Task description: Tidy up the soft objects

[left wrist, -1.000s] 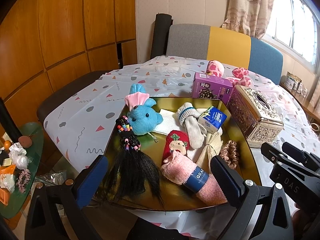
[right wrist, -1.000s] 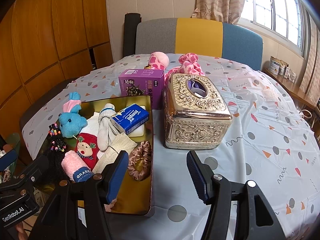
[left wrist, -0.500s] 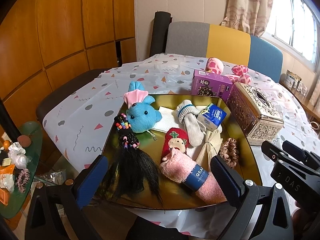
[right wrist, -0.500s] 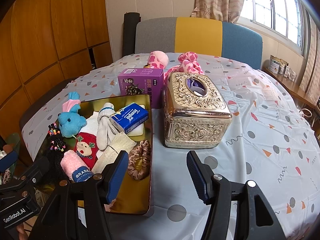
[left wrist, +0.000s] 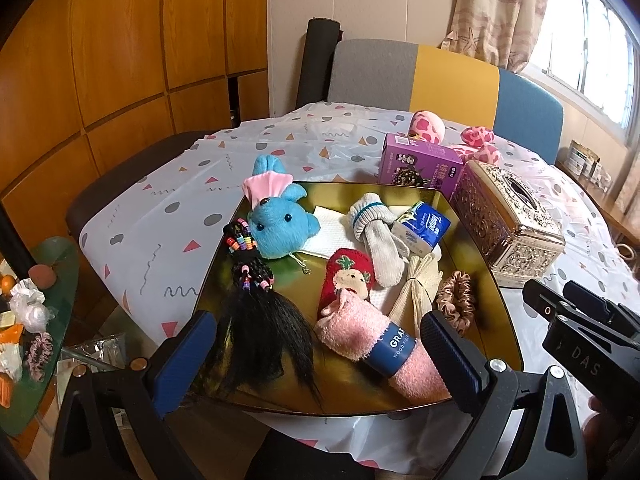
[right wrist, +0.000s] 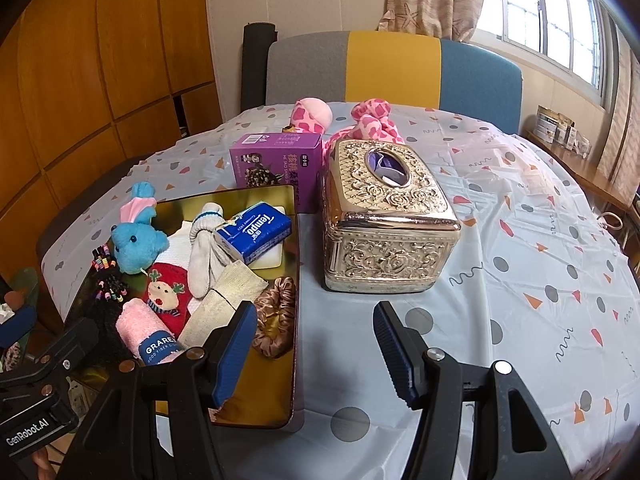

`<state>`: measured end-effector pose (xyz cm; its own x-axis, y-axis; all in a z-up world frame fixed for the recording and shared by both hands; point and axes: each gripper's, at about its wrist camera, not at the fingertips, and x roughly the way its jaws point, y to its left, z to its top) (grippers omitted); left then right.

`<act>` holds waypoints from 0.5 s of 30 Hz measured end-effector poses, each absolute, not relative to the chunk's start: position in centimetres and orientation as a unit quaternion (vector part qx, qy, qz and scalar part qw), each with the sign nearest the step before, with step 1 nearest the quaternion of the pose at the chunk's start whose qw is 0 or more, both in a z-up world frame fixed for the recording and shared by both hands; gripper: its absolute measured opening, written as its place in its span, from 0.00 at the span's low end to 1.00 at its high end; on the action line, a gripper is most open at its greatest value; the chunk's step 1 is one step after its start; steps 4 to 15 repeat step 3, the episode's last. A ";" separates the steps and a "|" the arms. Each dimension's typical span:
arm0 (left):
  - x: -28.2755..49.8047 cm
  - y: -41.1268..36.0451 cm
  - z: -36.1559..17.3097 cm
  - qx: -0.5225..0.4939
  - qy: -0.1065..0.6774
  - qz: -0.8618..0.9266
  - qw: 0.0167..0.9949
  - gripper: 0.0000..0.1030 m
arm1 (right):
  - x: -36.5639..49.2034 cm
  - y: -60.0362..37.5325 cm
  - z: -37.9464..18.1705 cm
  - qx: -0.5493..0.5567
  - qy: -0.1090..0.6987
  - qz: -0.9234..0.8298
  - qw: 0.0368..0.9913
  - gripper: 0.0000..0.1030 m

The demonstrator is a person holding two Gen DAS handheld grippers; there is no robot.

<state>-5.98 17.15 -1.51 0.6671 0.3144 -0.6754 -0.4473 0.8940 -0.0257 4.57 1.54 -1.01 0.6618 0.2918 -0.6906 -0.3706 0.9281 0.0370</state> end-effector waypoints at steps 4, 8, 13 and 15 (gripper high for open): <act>-5.8 17.3 -1.6 -0.098 0.354 0.200 0.908 0.99 | 4.7 1.4 -1.1 -0.051 0.371 0.181 0.910 0.59; -5.8 17.3 -1.6 -0.098 0.354 0.200 0.908 0.99 | 4.7 1.4 -1.1 -0.051 0.371 0.181 0.910 0.59; -5.8 17.3 -1.6 -0.098 0.354 0.200 0.908 0.99 | 4.7 1.4 -1.1 -0.051 0.371 0.181 0.910 0.59; -5.8 17.3 -1.6 -0.098 0.354 0.200 0.908 0.99 | 4.7 1.4 -1.1 -0.051 0.371 0.181 0.910 0.59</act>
